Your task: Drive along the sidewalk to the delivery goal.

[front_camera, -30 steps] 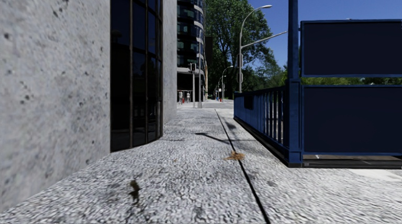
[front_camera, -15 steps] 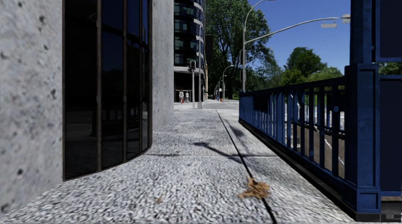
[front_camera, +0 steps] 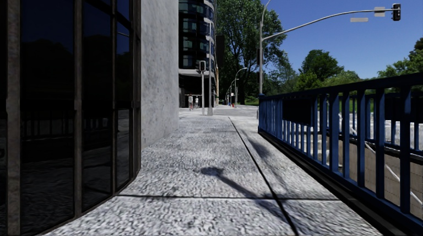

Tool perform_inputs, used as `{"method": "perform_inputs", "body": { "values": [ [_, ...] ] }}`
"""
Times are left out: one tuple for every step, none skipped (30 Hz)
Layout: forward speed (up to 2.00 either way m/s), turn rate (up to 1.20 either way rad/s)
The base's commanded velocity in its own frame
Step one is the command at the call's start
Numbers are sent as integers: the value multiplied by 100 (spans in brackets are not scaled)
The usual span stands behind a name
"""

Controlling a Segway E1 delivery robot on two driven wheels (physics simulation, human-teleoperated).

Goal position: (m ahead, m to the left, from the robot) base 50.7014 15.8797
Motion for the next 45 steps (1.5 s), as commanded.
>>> {"method": "perform_inputs", "body": {
  "values": [
    [200, 0],
    [200, 0],
    [200, 0],
    [200, 0],
    [200, 0],
    [200, 0],
    [200, 0],
    [200, 0],
    [200, 0],
    [200, 0],
    [200, 0],
    [200, 0],
    [200, 0],
    [200, 0],
    [200, 0],
    [200, 0],
    [200, 0],
    [200, 0],
    [200, 0],
    [200, 0],
    [200, 0],
    [200, 0],
    [200, 0],
    [200, 0],
    [200, 0],
    [200, 0],
    [200, 0],
    [200, 0],
    [200, 0],
    [200, 0],
    [200, 0],
    [200, 0],
    [200, 0],
    [200, 0],
    [200, 0],
    [200, 0],
    [200, 0],
    [200, 0],
    [200, 0],
    [200, 0],
    [200, 0],
    [200, 0],
    [200, 0],
    [200, 0],
    [200, 0]
  ]
}}
